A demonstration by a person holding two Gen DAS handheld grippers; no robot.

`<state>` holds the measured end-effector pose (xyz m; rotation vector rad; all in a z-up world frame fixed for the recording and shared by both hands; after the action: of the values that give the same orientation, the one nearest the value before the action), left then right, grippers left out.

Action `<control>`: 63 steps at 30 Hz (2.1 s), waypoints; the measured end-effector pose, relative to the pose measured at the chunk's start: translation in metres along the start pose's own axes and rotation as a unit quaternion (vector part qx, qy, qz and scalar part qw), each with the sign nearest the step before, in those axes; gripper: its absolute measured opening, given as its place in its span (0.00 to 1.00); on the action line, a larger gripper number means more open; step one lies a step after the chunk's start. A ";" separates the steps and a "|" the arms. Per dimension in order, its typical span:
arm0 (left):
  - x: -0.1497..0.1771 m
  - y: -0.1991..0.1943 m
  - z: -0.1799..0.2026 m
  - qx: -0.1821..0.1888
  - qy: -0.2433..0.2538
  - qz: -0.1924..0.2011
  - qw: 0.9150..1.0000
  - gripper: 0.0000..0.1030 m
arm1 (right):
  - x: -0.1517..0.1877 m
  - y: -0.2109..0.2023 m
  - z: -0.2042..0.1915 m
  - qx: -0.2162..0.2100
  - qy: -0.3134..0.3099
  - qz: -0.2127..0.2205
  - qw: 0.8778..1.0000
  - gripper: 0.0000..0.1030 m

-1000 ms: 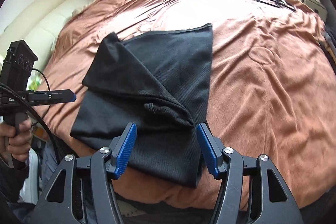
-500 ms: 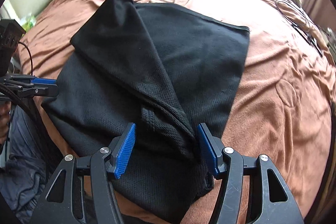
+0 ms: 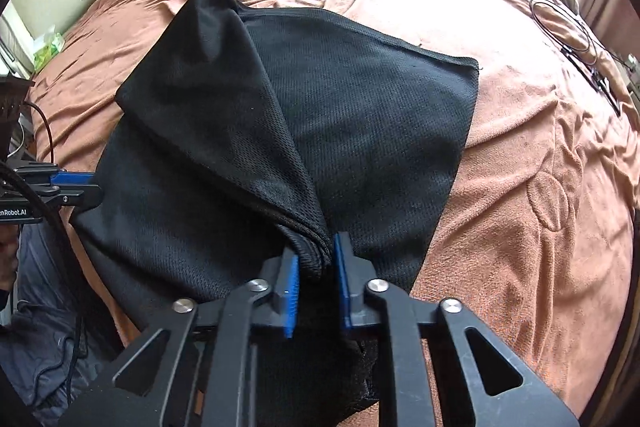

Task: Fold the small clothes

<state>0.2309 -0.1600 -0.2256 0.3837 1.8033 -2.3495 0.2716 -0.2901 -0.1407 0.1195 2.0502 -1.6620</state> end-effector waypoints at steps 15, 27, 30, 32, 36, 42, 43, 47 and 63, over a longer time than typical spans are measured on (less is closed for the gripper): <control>-0.002 -0.013 0.002 0.001 0.012 0.006 1.000 0.31 | 0.034 -0.039 0.006 -0.083 0.110 0.024 0.990 0.07; -0.003 -0.014 0.009 -0.001 0.023 0.011 1.000 0.31 | 0.057 -0.056 0.016 -0.084 0.137 0.038 0.986 0.06; -0.003 -0.009 0.009 -0.008 0.026 0.006 1.000 0.30 | 0.058 -0.055 0.022 -0.058 0.137 0.037 0.988 0.07; -0.003 -0.006 0.008 -0.008 0.023 0.003 1.000 0.29 | 0.058 -0.057 0.026 -0.040 0.142 0.040 0.988 0.08; -0.007 -0.010 0.008 0.004 0.020 0.009 1.000 0.29 | 0.052 -0.070 0.015 -0.025 0.120 0.051 0.991 0.55; -0.016 -0.015 0.002 0.017 0.010 0.022 1.000 0.29 | 0.032 -0.079 -0.019 0.001 0.052 0.058 0.997 0.63; -0.017 -0.015 0.001 0.021 0.007 0.024 0.999 0.29 | 0.030 -0.076 -0.024 0.002 0.043 0.055 0.998 0.63; -0.021 -0.019 -0.010 0.027 -0.001 0.030 0.999 0.26 | 0.015 -0.060 -0.049 0.000 0.006 0.048 0.999 0.63; -0.025 -0.028 -0.065 0.056 -0.054 0.026 0.997 0.15 | -0.038 0.027 -0.105 -0.033 -0.086 -0.027 0.995 0.44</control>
<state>0.2537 -0.0912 -0.2083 0.3068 1.6001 -2.3918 0.2812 -0.1758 -0.1341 -0.0992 1.9904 -1.5756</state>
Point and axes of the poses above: each gripper's, at about its wrist camera, not at the fingertips, and y roughly the way its jaws point, z to its right, x to its underside, the point moved 8 cm from there along y, roughly the way its jaws point, and after that the axes turned 11 degrees about -x, right-handed, at the moved point
